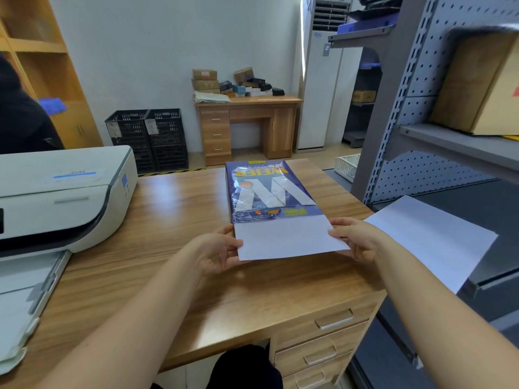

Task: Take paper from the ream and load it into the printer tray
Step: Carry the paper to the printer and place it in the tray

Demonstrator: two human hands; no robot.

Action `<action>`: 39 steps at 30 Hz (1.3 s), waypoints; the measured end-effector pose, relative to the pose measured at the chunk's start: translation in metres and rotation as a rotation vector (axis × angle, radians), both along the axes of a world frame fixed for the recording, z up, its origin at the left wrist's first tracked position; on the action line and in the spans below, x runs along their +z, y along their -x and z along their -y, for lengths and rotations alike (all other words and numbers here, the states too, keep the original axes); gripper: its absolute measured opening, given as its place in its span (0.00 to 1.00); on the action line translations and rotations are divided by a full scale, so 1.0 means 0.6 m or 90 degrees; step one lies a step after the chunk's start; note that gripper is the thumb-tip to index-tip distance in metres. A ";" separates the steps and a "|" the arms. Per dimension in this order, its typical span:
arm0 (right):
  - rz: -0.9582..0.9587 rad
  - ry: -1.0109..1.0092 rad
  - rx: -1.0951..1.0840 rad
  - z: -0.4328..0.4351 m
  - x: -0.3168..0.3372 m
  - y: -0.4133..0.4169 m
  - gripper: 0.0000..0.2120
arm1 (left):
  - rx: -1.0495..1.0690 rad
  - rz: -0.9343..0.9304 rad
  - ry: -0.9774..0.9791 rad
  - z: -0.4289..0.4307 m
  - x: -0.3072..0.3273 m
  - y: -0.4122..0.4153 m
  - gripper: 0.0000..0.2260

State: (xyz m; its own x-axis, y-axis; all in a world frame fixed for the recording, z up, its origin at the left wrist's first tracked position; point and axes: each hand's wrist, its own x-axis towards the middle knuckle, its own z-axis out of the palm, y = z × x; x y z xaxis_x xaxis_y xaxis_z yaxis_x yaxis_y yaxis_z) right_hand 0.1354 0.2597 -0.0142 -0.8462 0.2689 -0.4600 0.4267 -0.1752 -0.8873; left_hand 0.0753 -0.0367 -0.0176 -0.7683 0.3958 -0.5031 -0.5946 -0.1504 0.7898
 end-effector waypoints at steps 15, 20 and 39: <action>-0.015 0.014 -0.005 0.009 0.002 -0.053 0.11 | -0.022 -0.004 -0.008 0.010 0.004 -0.052 0.18; -0.029 0.022 -0.013 0.011 0.000 -0.068 0.13 | -0.008 -0.011 0.029 0.009 0.011 -0.063 0.15; 0.001 -0.161 0.003 0.027 0.015 -0.060 0.09 | -0.016 -0.015 0.021 0.028 0.000 -0.070 0.23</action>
